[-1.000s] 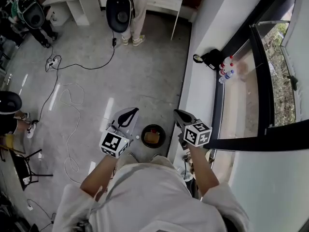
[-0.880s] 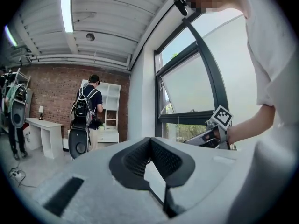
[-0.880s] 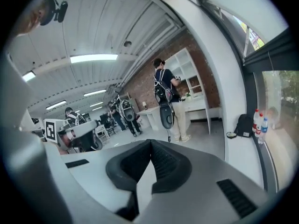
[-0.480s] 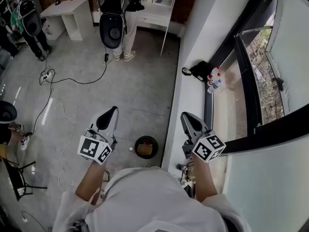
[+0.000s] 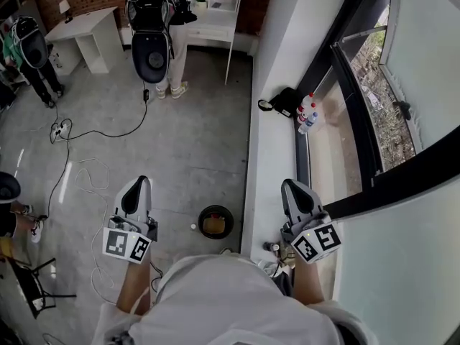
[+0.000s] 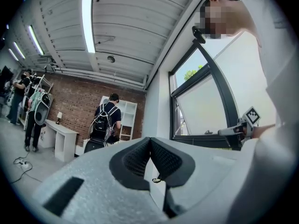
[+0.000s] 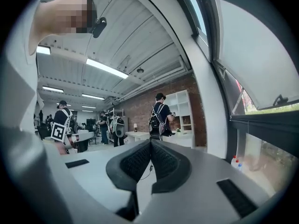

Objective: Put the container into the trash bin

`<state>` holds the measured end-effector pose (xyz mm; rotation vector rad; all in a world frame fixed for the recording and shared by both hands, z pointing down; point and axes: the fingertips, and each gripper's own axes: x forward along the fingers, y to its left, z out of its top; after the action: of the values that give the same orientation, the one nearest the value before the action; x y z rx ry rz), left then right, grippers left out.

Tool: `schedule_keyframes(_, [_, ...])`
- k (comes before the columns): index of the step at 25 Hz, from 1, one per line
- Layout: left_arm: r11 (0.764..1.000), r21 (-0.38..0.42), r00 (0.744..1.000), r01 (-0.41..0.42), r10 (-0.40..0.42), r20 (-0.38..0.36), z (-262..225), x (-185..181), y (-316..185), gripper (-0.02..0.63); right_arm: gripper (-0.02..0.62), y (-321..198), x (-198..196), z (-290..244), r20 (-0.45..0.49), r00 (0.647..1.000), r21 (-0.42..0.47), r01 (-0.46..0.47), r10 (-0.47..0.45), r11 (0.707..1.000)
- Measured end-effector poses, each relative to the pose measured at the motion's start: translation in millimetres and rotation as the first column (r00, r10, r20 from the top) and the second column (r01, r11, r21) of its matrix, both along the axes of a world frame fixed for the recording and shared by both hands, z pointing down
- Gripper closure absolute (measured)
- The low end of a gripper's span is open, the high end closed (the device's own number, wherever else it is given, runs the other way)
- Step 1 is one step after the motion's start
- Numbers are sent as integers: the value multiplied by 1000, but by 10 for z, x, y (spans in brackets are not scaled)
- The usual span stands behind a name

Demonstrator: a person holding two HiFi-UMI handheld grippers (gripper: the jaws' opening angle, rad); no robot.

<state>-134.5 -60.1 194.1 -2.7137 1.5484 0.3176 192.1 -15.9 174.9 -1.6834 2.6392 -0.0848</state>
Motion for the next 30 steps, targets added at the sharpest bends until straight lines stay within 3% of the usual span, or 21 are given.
schedule_keyframes(6, [999,3,999,-40,40,23,7,63,102,589,594,128,0,94,22,999,-18,-37,37,999])
schedule_keyframes(19, [999,4,999,-48,48,10,0,-36,345,589,594,198,-462,146,-5,999,-25,37,-37,999])
schedule_keyframes(30, [999,4,998,-52,52,21,13,-103,495,589,594,305,-512,45,-3,1000,36,5,-5,999])
